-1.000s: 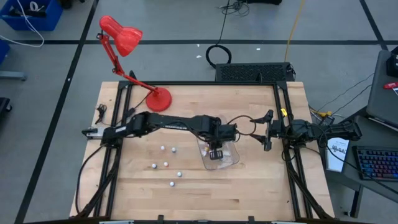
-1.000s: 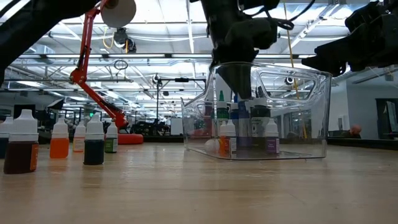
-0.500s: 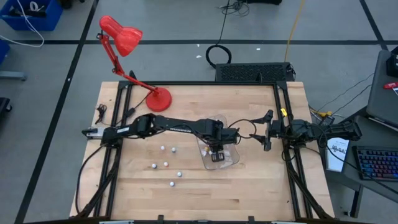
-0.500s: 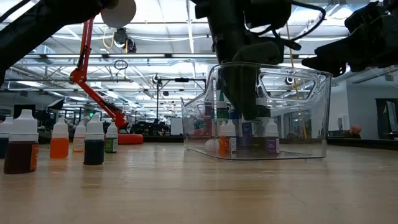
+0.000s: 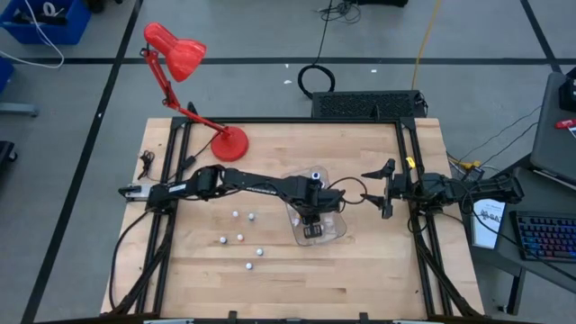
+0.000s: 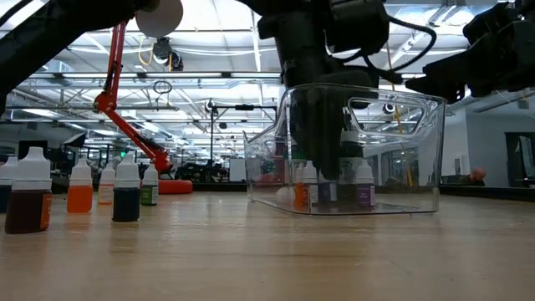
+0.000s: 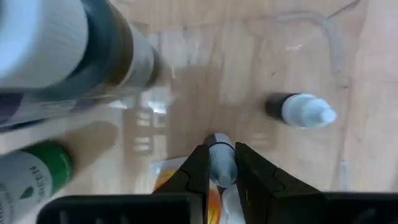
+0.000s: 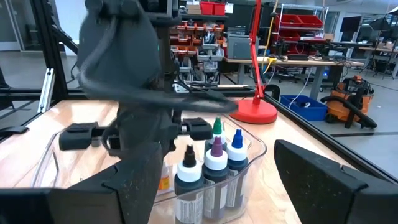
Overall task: Pick & Place food coloring
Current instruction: Put the black food coloring bottle into the transparent container
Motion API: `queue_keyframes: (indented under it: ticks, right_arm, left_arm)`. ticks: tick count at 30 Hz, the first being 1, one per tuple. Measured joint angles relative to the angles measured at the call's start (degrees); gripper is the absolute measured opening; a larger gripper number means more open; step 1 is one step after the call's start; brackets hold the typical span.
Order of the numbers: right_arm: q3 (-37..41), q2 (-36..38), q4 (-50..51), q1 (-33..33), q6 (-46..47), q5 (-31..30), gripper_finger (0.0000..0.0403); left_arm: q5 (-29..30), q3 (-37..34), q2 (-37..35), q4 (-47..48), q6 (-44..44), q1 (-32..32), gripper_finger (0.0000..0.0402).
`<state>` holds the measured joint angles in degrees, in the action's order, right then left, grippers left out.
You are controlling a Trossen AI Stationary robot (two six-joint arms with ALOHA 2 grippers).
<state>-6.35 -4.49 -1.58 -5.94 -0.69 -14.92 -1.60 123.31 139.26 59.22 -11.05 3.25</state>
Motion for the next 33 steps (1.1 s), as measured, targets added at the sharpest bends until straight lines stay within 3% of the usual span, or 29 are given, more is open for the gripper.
queue_keyframes:
  ticks: [10,16,20,33]
  right_arm:
    - [0.0,0.0,0.04,0.0,-0.02,0.0,0.0295]
    - [0.0,0.0,0.06,0.0,-0.02,0.0,0.0295]
    - [0.0,0.0,0.03,0.01,0.0,0.02,0.0295]
    - [0.0,0.0,0.07,-0.01,-0.02,0.0,0.0295]
  left_arm:
    - [0.1,-0.63,0.04,-0.74,-0.26,0.0,0.0058]
    - [-0.11,-0.99,0.77,-0.55,-0.18,0.04,0.0123]
    - [-0.07,-0.91,0.48,-0.64,-0.23,0.0,0.0145]
    - [-0.07,-0.87,0.5,-0.78,-0.28,0.0,0.0138]
